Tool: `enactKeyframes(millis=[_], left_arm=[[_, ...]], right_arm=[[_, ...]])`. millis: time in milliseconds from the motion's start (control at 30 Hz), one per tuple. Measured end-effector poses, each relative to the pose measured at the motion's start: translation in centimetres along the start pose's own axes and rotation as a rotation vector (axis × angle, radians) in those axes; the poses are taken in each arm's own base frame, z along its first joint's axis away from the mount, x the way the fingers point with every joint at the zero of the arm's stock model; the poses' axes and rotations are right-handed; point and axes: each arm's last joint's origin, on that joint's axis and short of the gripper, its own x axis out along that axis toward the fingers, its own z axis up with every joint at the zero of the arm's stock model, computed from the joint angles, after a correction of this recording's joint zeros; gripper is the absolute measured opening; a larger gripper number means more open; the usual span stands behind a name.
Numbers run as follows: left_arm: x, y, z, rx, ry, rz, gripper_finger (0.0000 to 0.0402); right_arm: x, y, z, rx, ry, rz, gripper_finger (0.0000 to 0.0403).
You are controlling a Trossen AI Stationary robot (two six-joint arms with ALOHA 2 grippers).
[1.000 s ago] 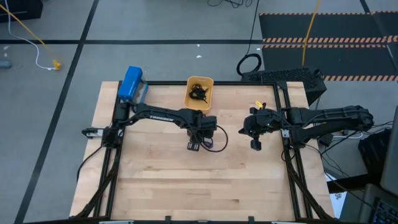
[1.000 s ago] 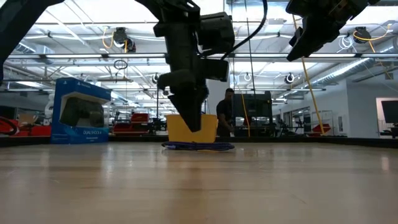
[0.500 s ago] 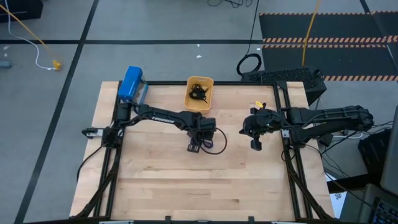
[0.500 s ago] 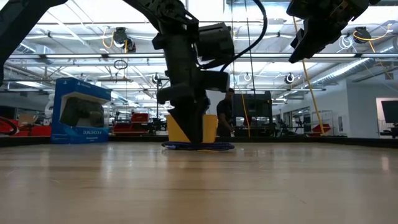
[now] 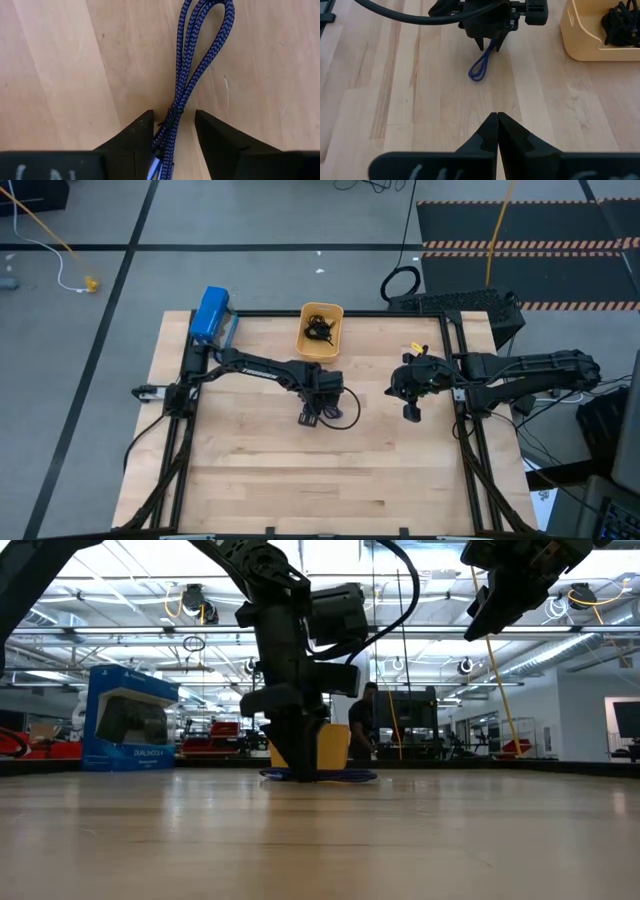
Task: Pick and place USB-C Cables
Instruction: Put the violet charger cable into the yellow bin
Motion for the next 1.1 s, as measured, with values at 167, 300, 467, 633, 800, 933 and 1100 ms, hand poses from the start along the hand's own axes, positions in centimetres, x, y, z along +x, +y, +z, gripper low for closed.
enactKeyframes(millis=[167, 300, 467, 633, 800, 933, 1100], left_arm=[[0.0, -0.1, 0.0, -0.004, 0.002, -0.003, 0.0100], [0.1, -0.1, 0.0, -0.004, 0.002, -0.005, 0.0057], [0.1, -0.1, 0.0, -0.016, 0.002, -0.004, 0.0025], [0.1, -0.2, 0.0, -0.028, 0.010, -0.005, 0.0032], [-1.1, -0.6, 0.0, -0.020, 0.050, 0.000, 0.0031], [-3.6, -0.5, 0.4, -0.020, 0.047, 0.005, 0.0025], [-6.8, -0.3, 0.1, -0.028, 0.016, 0.023, 0.0029]], right_arm=[[0.0, 0.0, 0.0, -0.002, 0.000, 0.000, 0.0000], [0.0, 0.0, 0.0, -0.003, 0.000, 0.000, 0.0000], [0.0, 0.0, 0.0, -0.003, -0.001, 0.000, 0.0000], [0.0, 0.0, 0.0, -0.004, 0.000, 0.000, 0.0000], [0.0, 0.0, 0.0, -0.018, 0.000, 0.000, 0.0000], [0.0, 0.0, 0.0, -0.019, 0.002, -0.001, 0.0000], [0.0, 0.0, 0.0, -0.019, 0.003, -0.001, 0.0000]])
